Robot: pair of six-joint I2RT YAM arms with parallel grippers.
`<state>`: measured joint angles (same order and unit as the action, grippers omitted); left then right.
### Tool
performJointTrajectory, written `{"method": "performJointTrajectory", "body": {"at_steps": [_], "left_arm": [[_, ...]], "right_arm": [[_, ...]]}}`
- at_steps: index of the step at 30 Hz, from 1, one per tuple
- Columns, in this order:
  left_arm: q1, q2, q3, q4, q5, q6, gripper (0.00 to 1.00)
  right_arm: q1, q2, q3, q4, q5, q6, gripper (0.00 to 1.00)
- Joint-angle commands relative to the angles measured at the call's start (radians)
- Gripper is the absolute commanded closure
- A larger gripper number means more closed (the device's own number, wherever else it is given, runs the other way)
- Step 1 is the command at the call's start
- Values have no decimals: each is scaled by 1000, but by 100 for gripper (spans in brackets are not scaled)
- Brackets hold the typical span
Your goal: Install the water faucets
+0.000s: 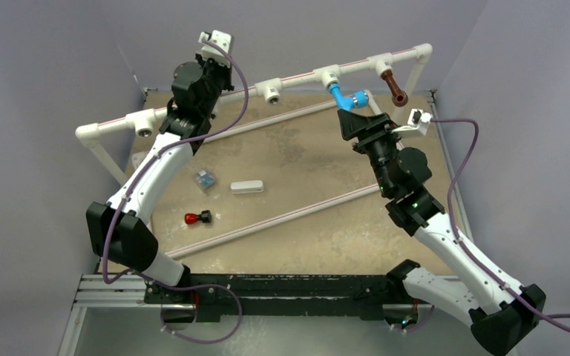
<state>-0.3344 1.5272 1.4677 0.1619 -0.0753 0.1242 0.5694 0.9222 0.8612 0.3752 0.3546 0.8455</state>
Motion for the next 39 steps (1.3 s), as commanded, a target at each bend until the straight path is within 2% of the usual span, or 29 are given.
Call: {"method": "performJointTrajectory", "body": {"at_steps": [1, 4, 9, 11, 13, 26, 31, 33, 39], "left_arm": [[-2, 56, -32, -118, 5, 5, 100], [-2, 56, -33, -118, 9, 3, 100], [-2, 56, -33, -119, 8, 2, 100], [-2, 53, -33, -117, 8, 3, 100], [-2, 53, -35, -116, 9, 3, 100], [0, 45, -35, -115, 10, 5, 100], [0, 38, -37, -113, 11, 8, 100], [0, 36, -38, -111, 11, 8, 100], [0, 37, -38, -111, 14, 7, 100]], "right_arm": [[3, -30, 81, -88, 31, -219, 31], [3, -28, 118, -143, 26, -353, 31], [3, -13, 187, -204, -101, -624, 31], [3, 3, 212, -206, -79, -754, 35], [4, 17, 232, -225, -120, -867, 35], [41, -47, 206, -229, -349, -1593, 25], [147, -13, 180, -238, -165, -1858, 24], [168, -11, 154, -205, -138, -1943, 22], [193, 23, 134, -144, -81, -2077, 21]]}}
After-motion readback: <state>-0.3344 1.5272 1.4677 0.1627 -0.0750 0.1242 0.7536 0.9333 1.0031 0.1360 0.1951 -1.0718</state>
